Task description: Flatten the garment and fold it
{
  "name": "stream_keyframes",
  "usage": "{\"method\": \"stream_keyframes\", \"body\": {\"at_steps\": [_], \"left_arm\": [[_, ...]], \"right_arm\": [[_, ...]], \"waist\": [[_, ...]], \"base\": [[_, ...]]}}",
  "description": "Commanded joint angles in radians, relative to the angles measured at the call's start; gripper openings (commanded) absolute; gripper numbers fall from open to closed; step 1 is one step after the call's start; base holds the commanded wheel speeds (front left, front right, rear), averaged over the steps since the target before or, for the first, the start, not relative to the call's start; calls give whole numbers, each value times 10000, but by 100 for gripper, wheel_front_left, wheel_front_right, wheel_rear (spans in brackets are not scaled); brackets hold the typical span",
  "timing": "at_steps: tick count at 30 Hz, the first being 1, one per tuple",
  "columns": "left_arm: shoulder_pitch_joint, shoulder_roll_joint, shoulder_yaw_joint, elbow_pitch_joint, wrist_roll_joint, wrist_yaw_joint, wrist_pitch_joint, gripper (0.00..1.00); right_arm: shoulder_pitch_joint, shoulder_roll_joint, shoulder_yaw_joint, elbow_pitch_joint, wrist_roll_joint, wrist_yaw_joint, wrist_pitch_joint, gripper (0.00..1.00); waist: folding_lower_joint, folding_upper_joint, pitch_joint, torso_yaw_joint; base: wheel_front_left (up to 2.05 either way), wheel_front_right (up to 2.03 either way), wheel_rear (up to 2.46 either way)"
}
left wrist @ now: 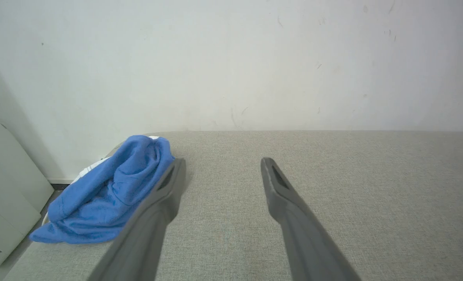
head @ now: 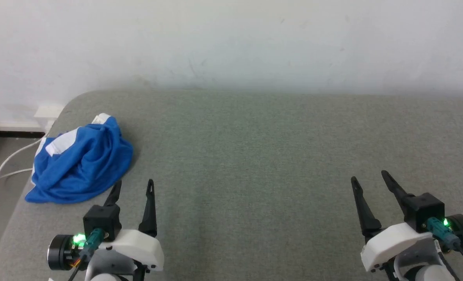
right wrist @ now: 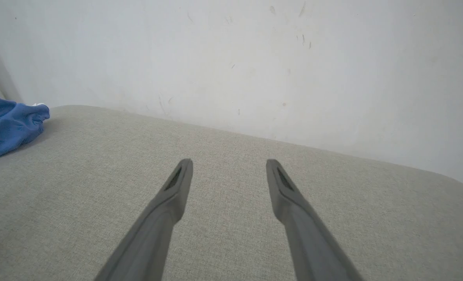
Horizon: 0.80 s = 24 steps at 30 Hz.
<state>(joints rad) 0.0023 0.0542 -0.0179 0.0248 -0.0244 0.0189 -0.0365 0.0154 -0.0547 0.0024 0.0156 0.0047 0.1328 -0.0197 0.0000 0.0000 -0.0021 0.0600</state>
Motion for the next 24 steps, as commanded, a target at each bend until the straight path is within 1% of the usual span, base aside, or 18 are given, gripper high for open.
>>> {"method": "stream_keyframes", "body": {"at_steps": [1,24], "left_arm": [[-52,63,-20,52,-106,90,-112,100],[169,332,-68,-83,-484,424,-505,100]], "right_arm": [[-115,10,42,44,-29,-4,-93,100],[-265,18,337,226,-44,-8,-351,100]], "waist": [[0,0,-2,194],[0,0,-96,1368]], "base": [[0,0,0],[0,0,0]]}}
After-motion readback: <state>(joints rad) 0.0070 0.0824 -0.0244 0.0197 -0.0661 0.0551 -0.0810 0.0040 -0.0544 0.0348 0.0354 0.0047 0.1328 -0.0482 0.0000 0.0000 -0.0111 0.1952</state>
